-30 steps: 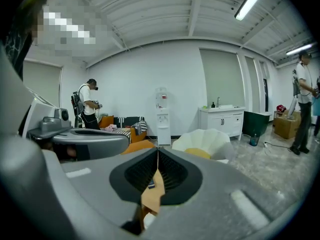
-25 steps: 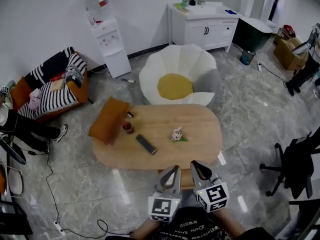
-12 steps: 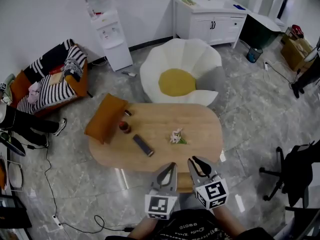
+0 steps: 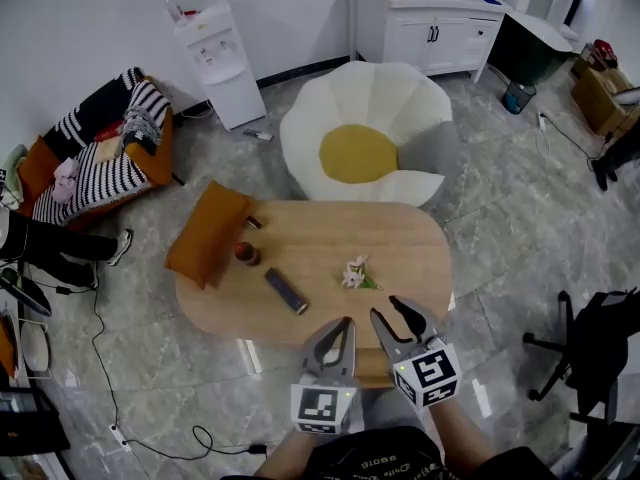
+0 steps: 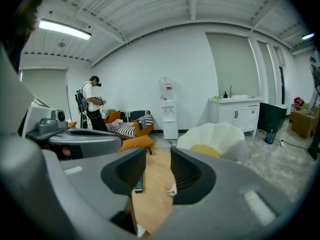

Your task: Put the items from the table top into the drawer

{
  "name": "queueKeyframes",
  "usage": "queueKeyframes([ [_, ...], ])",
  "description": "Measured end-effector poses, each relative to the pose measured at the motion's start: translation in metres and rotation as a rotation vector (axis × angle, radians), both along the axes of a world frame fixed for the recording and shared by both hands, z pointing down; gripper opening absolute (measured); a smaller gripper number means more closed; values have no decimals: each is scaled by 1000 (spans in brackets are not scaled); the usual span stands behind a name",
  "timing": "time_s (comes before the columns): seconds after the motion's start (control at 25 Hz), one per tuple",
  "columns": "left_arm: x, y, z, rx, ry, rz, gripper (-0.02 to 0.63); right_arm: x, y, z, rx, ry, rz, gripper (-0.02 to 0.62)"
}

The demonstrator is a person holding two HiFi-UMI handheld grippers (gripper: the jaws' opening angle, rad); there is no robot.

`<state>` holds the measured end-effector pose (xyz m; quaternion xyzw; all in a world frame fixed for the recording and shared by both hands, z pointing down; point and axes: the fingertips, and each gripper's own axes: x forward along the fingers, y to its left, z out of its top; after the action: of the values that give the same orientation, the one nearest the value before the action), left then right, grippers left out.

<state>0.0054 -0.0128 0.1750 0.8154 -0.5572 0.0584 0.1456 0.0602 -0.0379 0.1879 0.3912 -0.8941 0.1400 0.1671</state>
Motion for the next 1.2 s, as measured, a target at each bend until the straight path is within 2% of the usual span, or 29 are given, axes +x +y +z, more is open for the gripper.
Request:
queueKeyframes([
  [0.32, -6, -33, 28, -26, 8, -32, 12, -9, -29, 31, -34, 27, -67, 208],
  [0.52, -10, -53, 52, -43, 4, -57, 12, -12, -46, 54, -51, 25, -86, 210],
  [1.2, -18, -92, 131, -115, -4, -96, 12, -23, -78, 141, -140, 26, -73, 249],
])
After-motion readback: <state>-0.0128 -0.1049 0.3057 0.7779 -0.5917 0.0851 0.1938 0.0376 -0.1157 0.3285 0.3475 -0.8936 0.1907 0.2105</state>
